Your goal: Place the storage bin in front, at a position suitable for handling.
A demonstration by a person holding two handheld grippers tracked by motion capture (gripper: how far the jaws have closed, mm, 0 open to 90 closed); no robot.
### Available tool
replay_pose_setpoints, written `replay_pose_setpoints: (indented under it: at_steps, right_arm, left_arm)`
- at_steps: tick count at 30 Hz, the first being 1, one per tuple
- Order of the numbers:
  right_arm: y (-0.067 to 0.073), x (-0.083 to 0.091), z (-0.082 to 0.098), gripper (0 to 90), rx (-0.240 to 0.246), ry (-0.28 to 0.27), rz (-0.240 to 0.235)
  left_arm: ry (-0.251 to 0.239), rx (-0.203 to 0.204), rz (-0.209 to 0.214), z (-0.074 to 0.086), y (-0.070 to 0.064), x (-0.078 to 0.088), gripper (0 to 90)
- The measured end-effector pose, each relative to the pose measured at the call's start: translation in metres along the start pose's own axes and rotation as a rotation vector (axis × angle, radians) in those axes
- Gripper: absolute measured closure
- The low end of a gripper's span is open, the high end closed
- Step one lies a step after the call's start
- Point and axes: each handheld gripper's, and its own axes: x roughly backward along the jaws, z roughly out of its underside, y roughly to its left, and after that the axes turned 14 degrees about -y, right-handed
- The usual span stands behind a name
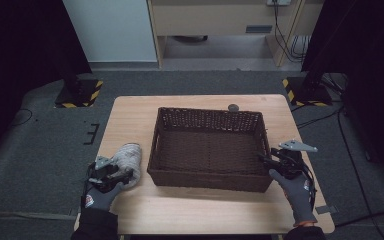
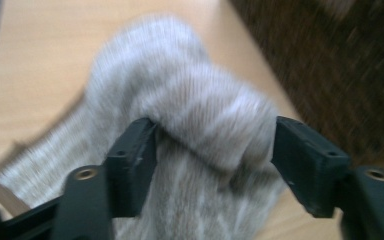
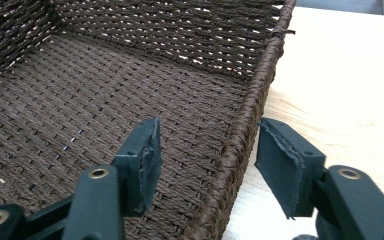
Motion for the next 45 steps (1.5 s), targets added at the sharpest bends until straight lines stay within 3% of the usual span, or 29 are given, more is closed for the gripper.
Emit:
replay_pose_setpoints:
  at_steps: [3,5,7,8,11,16,22,24,26,27,28,31,35,39,45]
  right_arm:
    - [0.0,0.001,-0.001,40.3,-0.004,-0.004,-0.001]
    - [0.0,0.001,-0.001,40.1,0.001,-0.006,-0.002]
    - [0.001,0.0,-0.002,40.6,-0.002,-0.01,-0.005]
    - [0.002,0.0,-0.002,41.0,0.003,-0.008,-0.003]
    - [0.003,-0.001,-0.001,43.2,0.006,0.002,-0.003]
    - [0.002,-0.004,0.0,48.6,-0.004,0.019,0.013]
    - [-0.001,-0.003,0.0,52.7,-0.016,0.022,0.012]
    - [-0.002,-0.004,0.0,53.6,-0.02,0.024,0.014]
    - [-0.003,-0.004,-0.001,53.4,-0.018,0.023,0.014]
    - [-0.003,-0.004,-0.001,53.4,-0.018,0.023,0.014]
    - [-0.003,-0.004,-0.001,53.0,-0.013,0.022,0.014]
    - [-0.002,-0.003,-0.002,50.2,-0.003,0.014,0.016]
    - [-0.003,-0.003,-0.003,47.9,-0.003,0.002,0.022]
    - [-0.003,-0.005,-0.002,47.6,0.006,0.006,0.023]
    - [-0.002,-0.007,-0.001,50.6,0.001,0.016,0.019]
  left_arm:
    - [-0.069,0.006,-0.013,-0.014,0.001,-0.005,27.7]
    - [-0.07,0.018,-0.016,-0.015,0.003,-0.01,27.5]
    - [-0.047,0.031,-0.029,-0.015,0.007,-0.024,27.4]
    - [-0.007,0.03,-0.036,-0.01,0.009,-0.033,28.0]
    - [0.028,0.04,-0.033,-0.003,0.012,-0.038,30.9]
    - [0.045,0.048,-0.029,0.001,0.011,-0.032,40.5]
    - [0.039,0.044,-0.02,0.006,0.008,-0.021,39.6]
    - [0.021,0.047,-0.018,0.003,0.007,-0.015,35.6]
    - [-0.052,0.038,-0.019,-0.008,0.005,-0.005,31.8]
    - [-0.052,0.038,-0.019,-0.008,0.005,-0.005,31.3]
    - [-0.087,0.037,-0.017,-0.014,0.003,-0.001,31.3]
    - [-0.155,0.043,0.009,-0.029,-0.002,0.004,31.4]
    - [-0.19,0.048,0.079,-0.043,-0.018,-0.001,33.9]
    - [-0.18,0.023,0.146,-0.051,-0.042,-0.015,37.0]
    - [-0.136,-0.034,0.176,-0.05,-0.067,-0.037,41.3]
